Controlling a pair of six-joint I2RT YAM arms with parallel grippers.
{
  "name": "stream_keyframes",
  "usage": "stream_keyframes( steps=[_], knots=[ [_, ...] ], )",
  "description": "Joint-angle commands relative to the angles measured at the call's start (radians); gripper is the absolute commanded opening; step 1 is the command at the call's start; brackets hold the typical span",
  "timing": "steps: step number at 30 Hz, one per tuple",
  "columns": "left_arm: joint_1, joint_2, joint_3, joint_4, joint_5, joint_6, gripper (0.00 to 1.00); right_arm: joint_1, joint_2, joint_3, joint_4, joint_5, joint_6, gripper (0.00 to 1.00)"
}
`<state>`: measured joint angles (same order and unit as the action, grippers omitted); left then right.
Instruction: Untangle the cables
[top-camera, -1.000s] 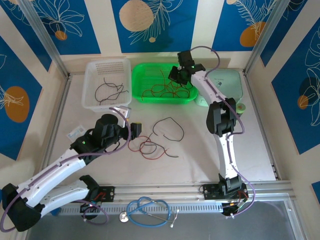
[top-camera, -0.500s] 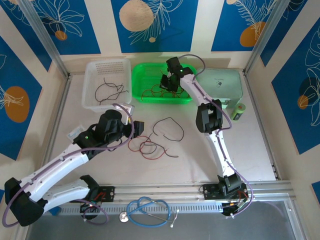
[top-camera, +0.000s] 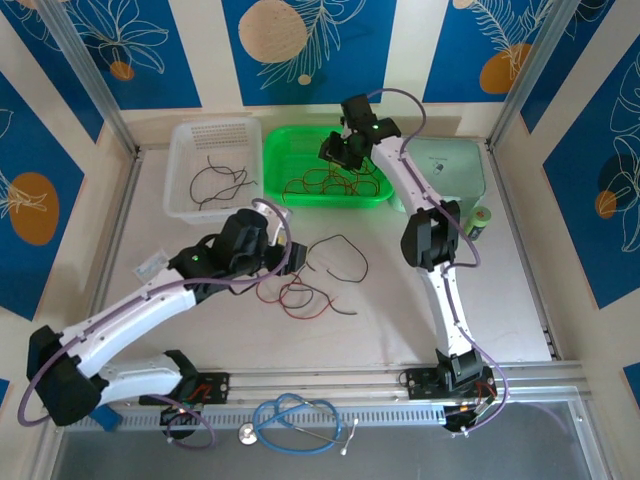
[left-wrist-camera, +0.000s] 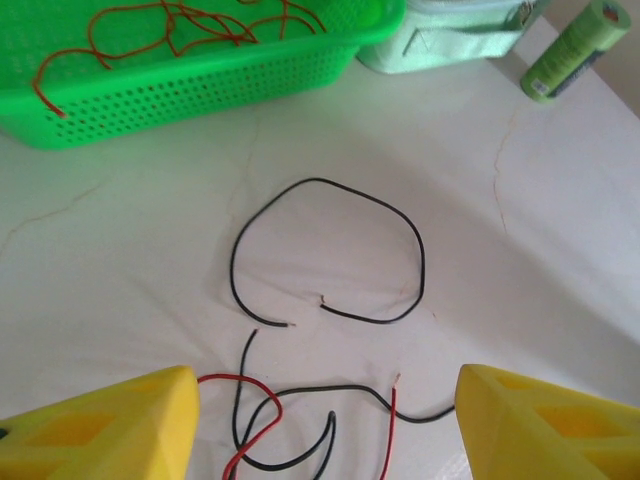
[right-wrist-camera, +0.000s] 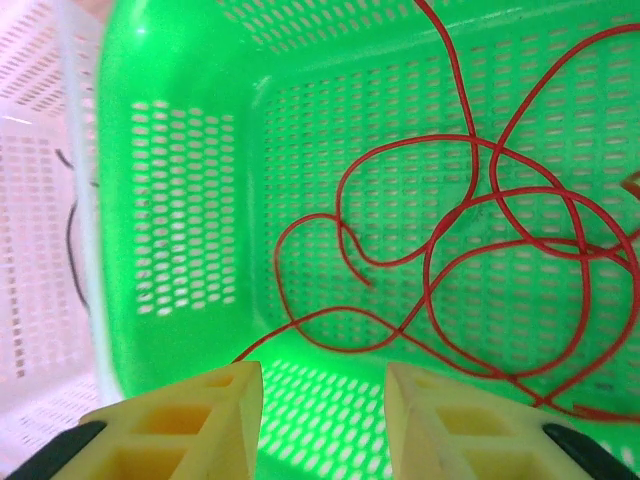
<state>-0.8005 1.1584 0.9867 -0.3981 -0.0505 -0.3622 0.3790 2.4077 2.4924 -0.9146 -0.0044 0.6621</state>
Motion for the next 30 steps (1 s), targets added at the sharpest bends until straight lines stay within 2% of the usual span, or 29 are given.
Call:
stream_keyframes(
  steps=[1,4,7,9,11,14,19,24,26,30],
  knots=[
    [-0.030,0.052,0.049,-0.035,0.046,0.011,0.67,-0.003,-0.124,-0.059,-0.021,0.003,-0.023,0.36],
    [-0.049,0.108,0.067,-0.042,0.085,0.051,0.67,-0.003,-0.221,-0.162,0.002,0.016,-0.034,0.35],
    [-0.051,0.189,0.102,-0.076,0.194,0.108,0.69,-0.002,-0.351,-0.311,0.055,0.030,-0.049,0.30],
    [-0.053,0.285,0.177,-0.169,0.290,0.152,0.70,-0.004,-0.453,-0.435,0.098,0.042,-0.060,0.29],
    [-0.068,0.372,0.250,-0.257,0.323,0.202,0.70,-0.008,-0.560,-0.560,0.143,0.052,-0.077,0.29],
    [-0.136,0.457,0.326,-0.339,0.220,0.326,0.72,-0.026,-0.735,-0.764,0.215,0.065,-0.104,0.32],
    [-0.189,0.549,0.366,-0.312,0.028,0.583,0.73,-0.071,-1.005,-1.036,0.284,0.070,-0.161,0.48],
    [-0.190,0.571,0.289,-0.154,0.004,0.937,0.76,-0.102,-1.190,-1.182,0.285,0.086,-0.213,0.59],
    [-0.192,0.583,0.264,-0.132,0.024,1.081,0.77,-0.120,-1.237,-1.217,0.281,0.082,-0.219,0.61],
    [-0.181,0.647,0.242,-0.080,-0.016,1.297,0.75,-0.143,-1.316,-1.274,0.278,0.063,-0.232,0.64]
  ],
)
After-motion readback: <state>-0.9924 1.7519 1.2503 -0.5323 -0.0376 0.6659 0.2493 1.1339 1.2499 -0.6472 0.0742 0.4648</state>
